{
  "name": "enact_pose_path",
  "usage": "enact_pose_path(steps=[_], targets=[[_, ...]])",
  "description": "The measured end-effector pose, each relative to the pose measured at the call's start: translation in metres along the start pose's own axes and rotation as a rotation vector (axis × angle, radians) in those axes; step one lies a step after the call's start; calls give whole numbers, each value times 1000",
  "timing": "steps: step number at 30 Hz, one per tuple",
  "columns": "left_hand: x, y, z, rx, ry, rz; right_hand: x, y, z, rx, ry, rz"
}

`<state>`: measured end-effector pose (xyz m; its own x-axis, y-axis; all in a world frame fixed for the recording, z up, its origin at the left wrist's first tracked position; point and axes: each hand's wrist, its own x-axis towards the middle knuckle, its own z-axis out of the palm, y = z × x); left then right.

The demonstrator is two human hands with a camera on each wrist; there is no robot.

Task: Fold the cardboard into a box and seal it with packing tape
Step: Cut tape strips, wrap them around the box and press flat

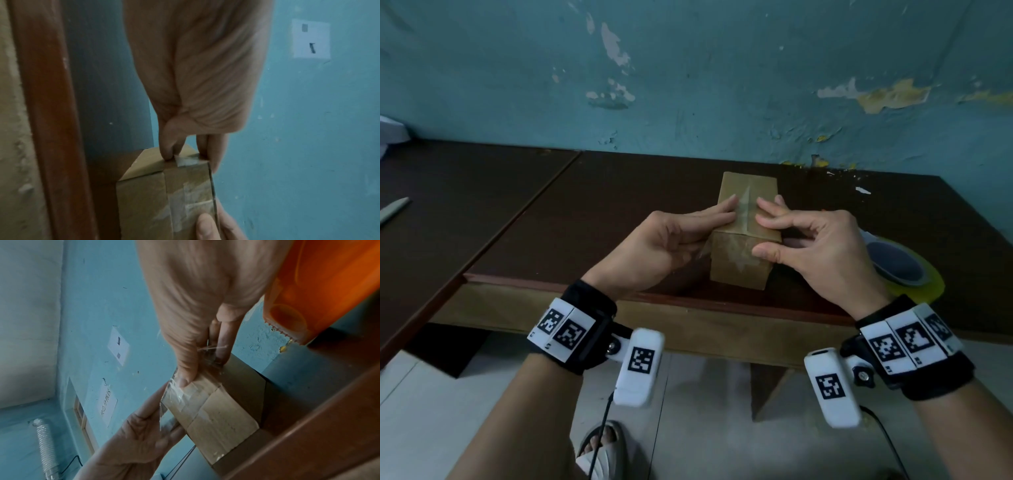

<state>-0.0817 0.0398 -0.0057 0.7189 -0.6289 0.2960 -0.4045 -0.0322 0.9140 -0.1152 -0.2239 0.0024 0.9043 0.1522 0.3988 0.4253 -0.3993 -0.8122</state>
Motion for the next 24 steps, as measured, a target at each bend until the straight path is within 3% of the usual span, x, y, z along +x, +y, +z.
enact_pose_path(steps=[3,9,24], targets=[[4,-2,1,88,69,28,1,1,0,1,3,0],[9,-9,5,58,169,70,1,1,1,-2,6,-4],[8,-14,11,75,235,101,1,1,0,-15,3,4]])
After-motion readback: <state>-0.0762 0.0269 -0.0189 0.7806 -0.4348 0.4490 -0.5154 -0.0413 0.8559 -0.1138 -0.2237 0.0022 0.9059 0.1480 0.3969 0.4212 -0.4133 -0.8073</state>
